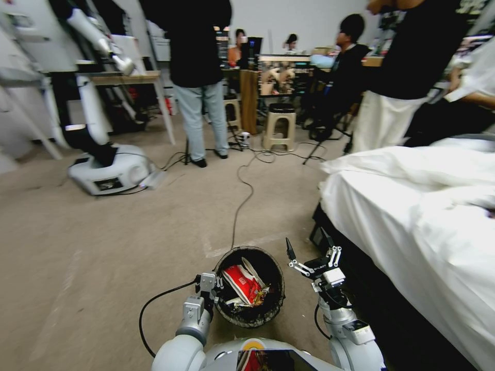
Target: Pick up the trash bin, then pick up the garbage from the floor and place it into the trash bin.
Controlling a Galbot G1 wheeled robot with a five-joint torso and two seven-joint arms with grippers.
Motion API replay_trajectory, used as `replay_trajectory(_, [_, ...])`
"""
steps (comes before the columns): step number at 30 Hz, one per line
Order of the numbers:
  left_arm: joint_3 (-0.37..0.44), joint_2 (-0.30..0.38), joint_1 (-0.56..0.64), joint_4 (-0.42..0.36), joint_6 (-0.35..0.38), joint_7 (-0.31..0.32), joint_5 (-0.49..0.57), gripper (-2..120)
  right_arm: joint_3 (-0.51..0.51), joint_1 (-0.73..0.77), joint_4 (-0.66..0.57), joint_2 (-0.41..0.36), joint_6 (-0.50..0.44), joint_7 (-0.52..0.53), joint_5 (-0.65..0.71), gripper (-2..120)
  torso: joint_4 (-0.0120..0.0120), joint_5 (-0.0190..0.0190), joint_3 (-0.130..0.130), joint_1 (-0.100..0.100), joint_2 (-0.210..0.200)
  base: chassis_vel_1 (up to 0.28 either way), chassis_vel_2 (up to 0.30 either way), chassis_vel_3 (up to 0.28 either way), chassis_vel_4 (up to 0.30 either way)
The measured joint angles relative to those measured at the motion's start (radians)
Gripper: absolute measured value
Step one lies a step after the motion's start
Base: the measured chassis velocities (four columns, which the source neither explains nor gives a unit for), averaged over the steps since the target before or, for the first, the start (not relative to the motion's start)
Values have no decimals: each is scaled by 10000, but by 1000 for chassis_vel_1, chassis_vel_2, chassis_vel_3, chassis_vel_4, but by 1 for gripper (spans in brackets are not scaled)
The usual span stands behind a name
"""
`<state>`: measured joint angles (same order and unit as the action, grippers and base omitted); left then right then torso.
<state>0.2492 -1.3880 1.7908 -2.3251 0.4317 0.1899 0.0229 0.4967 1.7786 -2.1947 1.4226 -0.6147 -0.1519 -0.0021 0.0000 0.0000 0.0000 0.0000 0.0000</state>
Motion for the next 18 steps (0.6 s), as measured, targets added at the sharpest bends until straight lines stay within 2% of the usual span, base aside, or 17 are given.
replay_trajectory(8, [-26, -6, -16, 36, -63, 44, 121, 2, -7, 14, 0, 19, 0, 3, -22, 100, 4, 0, 0, -1, 0, 104, 109, 104, 104])
replay_trajectory(18, [-49, -20, -78, 60, -259, 84, 147, 2, -39, -39, 10, 33, 22, 8, -31, 100, -1, -1, 0, 1, 0, 0, 0, 0, 0])
